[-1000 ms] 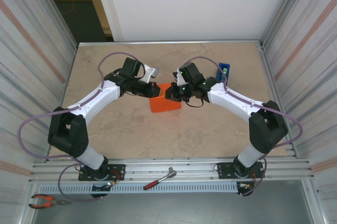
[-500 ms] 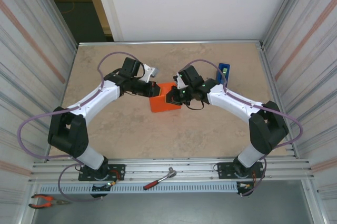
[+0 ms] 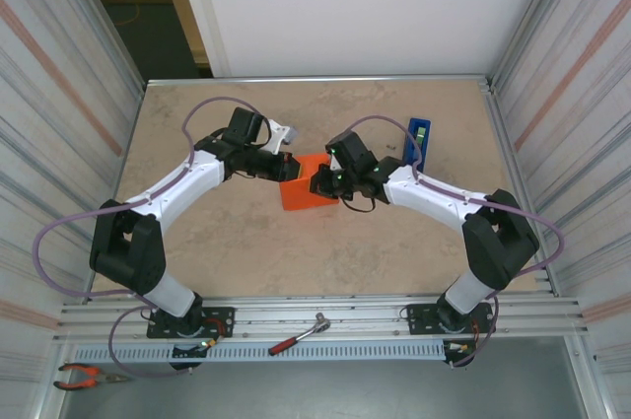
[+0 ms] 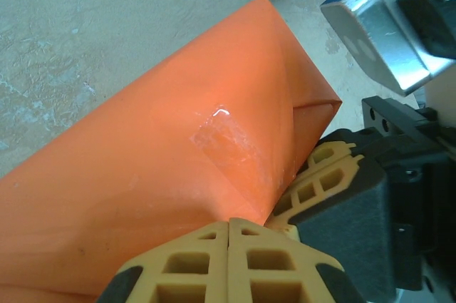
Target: Wrap the gift box in paper
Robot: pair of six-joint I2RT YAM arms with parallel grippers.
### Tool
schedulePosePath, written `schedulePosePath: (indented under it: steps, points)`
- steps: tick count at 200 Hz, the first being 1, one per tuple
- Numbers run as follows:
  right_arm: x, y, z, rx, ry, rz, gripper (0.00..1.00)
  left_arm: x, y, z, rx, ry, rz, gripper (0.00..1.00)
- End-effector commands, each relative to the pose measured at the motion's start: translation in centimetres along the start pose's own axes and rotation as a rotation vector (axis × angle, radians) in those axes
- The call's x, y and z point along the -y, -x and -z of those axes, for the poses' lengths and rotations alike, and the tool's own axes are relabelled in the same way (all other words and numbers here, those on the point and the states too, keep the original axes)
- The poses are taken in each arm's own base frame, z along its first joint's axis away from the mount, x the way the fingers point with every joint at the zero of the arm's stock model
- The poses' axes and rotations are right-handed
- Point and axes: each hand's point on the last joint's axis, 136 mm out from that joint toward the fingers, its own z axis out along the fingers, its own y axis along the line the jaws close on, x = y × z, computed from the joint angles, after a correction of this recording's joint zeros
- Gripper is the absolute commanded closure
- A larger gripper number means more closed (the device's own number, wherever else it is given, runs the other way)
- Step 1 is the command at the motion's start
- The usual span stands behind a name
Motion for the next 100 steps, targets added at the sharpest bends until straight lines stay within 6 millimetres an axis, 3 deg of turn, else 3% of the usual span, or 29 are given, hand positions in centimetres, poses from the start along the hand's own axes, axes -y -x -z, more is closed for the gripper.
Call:
schedulePosePath:
  steps: [1, 61, 100]
  points:
    - [-0.5, 1.3, 0.6, 0.125, -0.008, -0.008, 1.0, -3.3, -4.8, -1.8, -0.154, 0.087, 0.084, 1.0]
    - [-1.2, 1.4, -0.5, 0.073, 0.02, -0.008, 1.0, -3.2, -4.8, -1.7, -0.152, 0.086, 0.084, 1.0]
    - [-0.3, -0.1, -0.7, 0.007, 0.024, -0.017, 1.0, -3.2, -4.9, -1.8, -0.153, 0.084, 0.082, 1.0]
